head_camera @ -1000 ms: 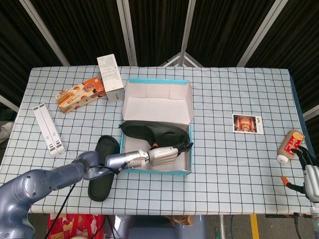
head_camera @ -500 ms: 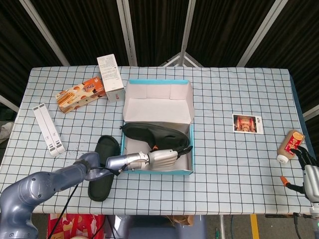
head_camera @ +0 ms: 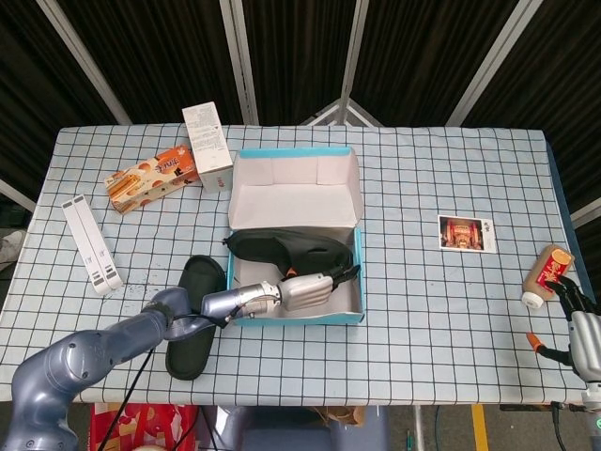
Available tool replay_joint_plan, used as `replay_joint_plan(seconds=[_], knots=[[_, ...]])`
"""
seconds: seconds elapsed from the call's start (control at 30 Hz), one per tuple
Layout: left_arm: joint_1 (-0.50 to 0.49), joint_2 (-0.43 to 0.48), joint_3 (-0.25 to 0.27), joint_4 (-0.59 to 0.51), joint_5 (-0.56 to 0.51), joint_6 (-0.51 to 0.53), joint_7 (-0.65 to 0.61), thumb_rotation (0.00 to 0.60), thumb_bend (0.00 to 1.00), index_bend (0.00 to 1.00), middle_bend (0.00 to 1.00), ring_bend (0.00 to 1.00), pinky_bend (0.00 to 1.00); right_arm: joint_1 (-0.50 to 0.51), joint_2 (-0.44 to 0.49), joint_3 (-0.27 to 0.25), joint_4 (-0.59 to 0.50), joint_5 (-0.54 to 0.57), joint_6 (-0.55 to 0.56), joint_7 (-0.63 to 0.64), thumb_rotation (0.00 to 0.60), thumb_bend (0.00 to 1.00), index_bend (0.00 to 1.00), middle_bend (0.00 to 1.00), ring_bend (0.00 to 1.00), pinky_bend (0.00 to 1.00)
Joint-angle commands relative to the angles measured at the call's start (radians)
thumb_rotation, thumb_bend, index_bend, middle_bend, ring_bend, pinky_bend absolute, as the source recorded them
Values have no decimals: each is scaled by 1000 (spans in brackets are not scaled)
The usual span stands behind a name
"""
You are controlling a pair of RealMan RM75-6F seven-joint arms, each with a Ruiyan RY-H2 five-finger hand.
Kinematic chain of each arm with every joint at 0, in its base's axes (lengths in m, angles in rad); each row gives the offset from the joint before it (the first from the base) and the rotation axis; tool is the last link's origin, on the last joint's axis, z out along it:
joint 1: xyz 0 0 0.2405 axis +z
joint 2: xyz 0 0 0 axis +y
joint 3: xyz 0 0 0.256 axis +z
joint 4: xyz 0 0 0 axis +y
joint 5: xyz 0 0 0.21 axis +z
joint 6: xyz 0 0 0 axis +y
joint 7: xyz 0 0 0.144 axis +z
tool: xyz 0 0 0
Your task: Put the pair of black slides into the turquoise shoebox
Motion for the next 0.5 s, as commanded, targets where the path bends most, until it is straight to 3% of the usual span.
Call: replay_joint_plan(seconds=[0.03, 0.5], knots=[[4, -22, -11, 26, -13, -2, 2, 600, 469, 540, 446, 62, 197, 2, 0, -2, 0, -2, -4, 2, 600, 233, 202, 133, 226, 271], [8, -90, -30, 88, -41, 14, -36, 600, 447, 486, 420, 78, 207, 3, 6, -6, -4, -4, -12, 10, 600, 233, 202, 134, 226, 271]])
